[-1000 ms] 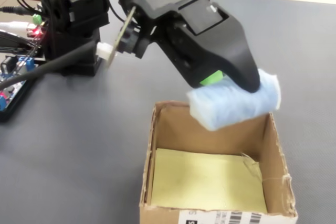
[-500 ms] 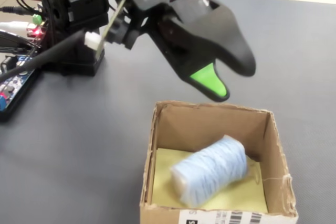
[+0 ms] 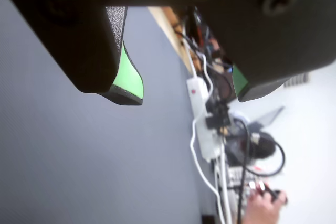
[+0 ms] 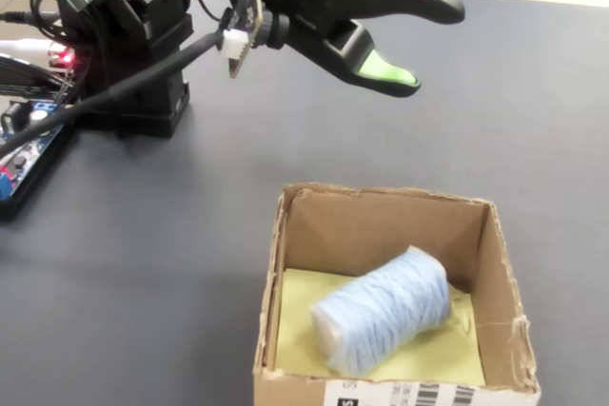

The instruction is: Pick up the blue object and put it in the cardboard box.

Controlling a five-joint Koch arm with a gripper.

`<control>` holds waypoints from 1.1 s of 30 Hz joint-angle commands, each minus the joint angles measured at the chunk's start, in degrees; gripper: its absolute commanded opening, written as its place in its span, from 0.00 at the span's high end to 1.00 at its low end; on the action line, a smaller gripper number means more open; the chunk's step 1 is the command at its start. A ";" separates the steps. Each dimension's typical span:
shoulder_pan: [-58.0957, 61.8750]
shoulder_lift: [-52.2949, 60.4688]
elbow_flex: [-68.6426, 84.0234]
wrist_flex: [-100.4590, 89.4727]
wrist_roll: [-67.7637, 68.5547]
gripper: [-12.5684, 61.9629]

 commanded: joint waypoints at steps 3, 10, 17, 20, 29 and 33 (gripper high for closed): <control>-3.43 5.27 4.48 -6.15 1.76 0.38; -5.63 5.36 15.38 -10.37 1.85 0.37; -6.33 5.36 20.48 -4.75 2.11 0.37; -6.24 5.27 20.39 1.58 2.20 0.37; -6.15 5.19 20.39 9.23 1.85 0.37; -6.15 5.19 20.39 9.23 1.76 0.37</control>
